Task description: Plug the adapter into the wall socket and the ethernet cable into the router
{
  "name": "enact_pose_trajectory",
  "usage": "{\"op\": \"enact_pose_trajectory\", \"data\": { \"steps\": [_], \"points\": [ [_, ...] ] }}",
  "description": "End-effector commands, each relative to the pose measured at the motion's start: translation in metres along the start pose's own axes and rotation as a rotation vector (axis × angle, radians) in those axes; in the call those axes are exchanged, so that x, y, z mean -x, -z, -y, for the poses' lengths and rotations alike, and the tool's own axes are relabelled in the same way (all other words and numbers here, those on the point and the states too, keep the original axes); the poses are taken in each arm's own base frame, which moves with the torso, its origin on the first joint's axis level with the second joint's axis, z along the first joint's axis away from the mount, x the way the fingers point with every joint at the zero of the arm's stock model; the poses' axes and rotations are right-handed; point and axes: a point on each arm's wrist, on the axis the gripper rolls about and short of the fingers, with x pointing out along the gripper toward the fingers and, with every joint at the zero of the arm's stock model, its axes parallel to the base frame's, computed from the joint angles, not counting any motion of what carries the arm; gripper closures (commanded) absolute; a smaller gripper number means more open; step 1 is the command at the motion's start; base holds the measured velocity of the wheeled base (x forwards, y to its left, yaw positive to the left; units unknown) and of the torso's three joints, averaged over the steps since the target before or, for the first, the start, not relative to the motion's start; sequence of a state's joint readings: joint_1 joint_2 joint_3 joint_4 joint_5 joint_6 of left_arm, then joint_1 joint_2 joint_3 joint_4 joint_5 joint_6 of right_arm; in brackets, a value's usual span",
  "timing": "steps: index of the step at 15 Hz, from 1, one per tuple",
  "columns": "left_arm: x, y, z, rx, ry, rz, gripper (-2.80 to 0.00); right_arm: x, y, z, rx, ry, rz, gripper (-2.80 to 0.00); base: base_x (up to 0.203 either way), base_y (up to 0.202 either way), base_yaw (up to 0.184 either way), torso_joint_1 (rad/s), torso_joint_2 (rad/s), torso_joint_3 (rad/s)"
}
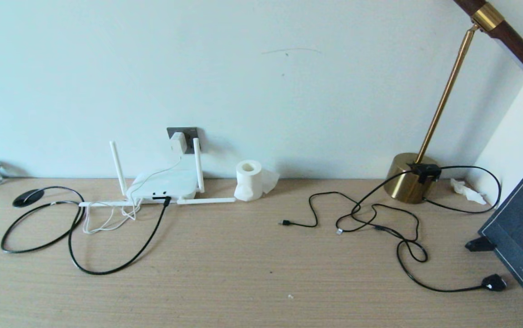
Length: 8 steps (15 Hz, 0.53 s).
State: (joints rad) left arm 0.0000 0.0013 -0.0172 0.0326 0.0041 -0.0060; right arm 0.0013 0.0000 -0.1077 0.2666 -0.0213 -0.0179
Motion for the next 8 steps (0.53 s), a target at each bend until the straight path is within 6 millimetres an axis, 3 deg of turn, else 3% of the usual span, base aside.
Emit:
{"op": "enact_pose_trajectory", "data": {
  "steps": [1,8],
  "points": [
    [0.0,0.0002,0.0,0.002,-0.001,-0.002,0.0,-0.0001,0.0002,0.0,0.001,0.0,-0.004,0.0,0.0,0.0,0.0,0.0,0.0,0.0],
    [0.0,0.0002,0.0,0.0,-0.001,-0.002,0.0,-0.0001,0.0002,0.0,-0.009,0.0,-0.004,0.0,0.0,0.0,0.0,0.0,0.0,0.0]
  ]
}}
